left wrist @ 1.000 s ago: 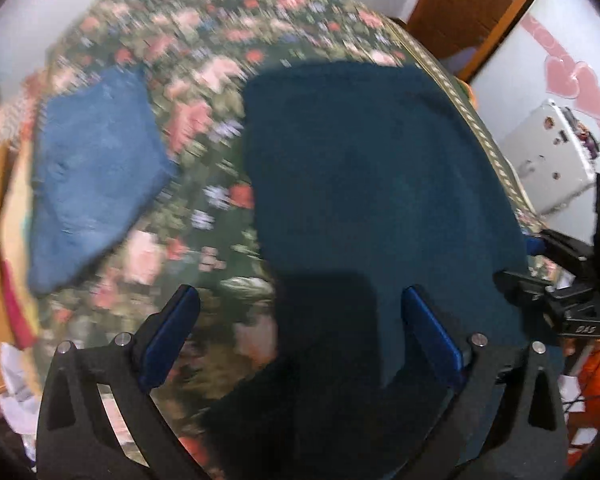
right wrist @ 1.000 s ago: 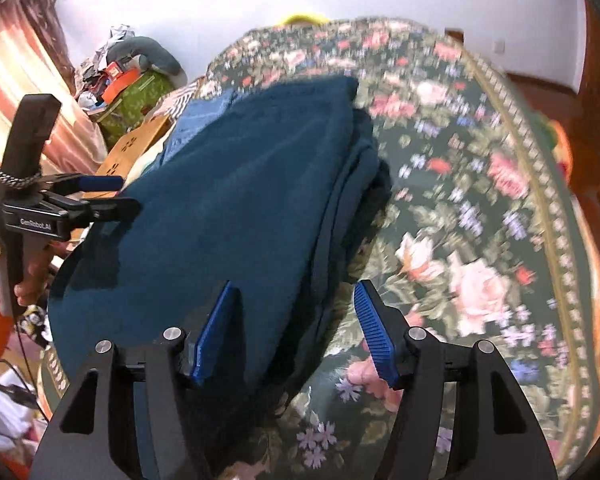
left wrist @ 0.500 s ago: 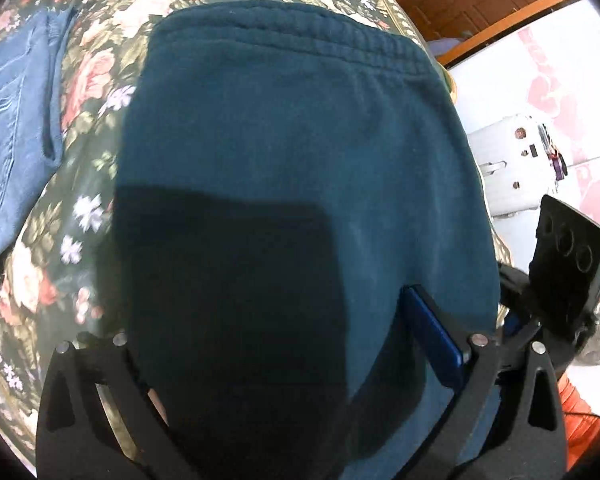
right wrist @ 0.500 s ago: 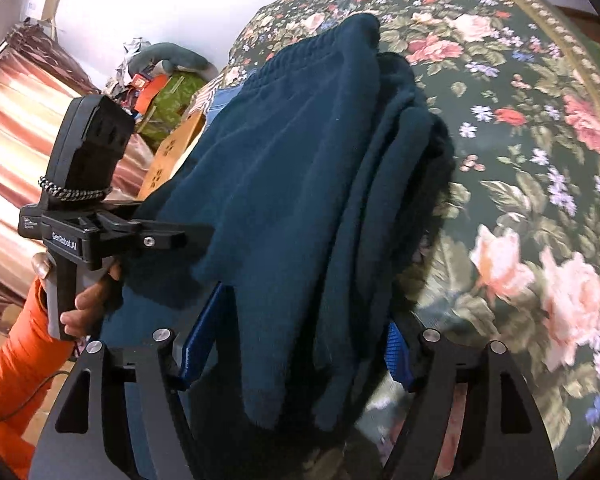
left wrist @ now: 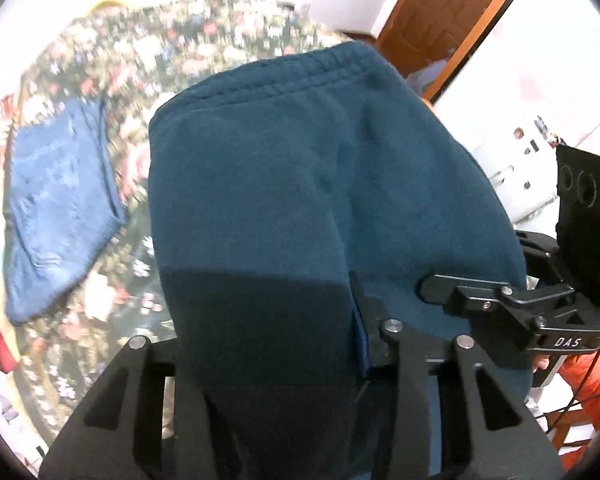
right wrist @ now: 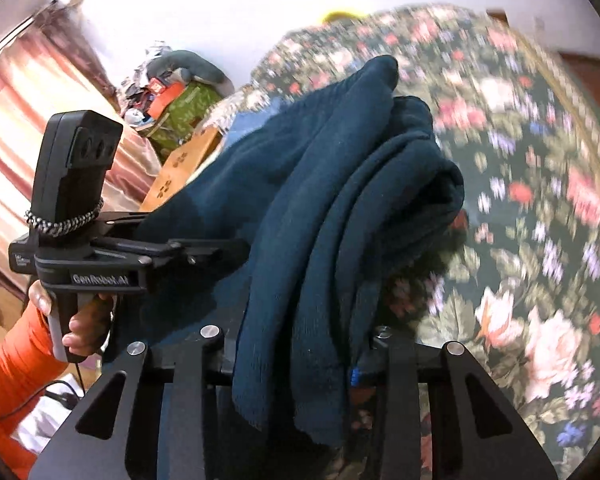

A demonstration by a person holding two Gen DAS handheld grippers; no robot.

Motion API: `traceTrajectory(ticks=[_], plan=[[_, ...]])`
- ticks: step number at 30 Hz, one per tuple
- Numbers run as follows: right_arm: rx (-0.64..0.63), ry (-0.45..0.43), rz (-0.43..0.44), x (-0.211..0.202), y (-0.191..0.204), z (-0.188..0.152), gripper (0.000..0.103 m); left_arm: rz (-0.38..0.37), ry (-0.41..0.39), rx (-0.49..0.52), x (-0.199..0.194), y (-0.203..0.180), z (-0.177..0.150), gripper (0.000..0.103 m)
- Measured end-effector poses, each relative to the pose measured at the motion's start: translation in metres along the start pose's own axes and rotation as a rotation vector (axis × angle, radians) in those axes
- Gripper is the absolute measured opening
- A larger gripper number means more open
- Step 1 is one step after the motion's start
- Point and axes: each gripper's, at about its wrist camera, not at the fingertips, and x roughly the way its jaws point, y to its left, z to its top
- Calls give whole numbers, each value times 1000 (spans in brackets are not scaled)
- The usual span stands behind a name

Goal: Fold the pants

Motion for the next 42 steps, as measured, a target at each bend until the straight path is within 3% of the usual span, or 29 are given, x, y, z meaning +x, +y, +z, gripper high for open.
traceTrajectory(ticks=[5, 12, 21, 26, 33, 38, 42], plan=[[-80, -52, 5, -16, 31, 26, 31, -5, -133, -34, -57, 12, 2, 40], [-228, -142, 41, -21, 92, 73, 31, 123, -340, -37, -139, 43, 7, 40], [-315, -181, 133, 36, 148, 131, 31, 284, -445, -76, -185, 117, 21, 40], [-332, -160, 144, 89, 155, 162, 31, 335, -436, -109, -165, 168, 41, 40], [-276, -61, 132, 191, 121, 195, 31, 367, -345, -202, -89, 250, 64, 40], [-209, 28, 93, 255, 91, 205, 31, 344, -262, -291, -21, 299, 73, 40], [-154, 115, 14, 299, 62, 207, 31, 245, -184, -426, 29, 340, 72, 40]])
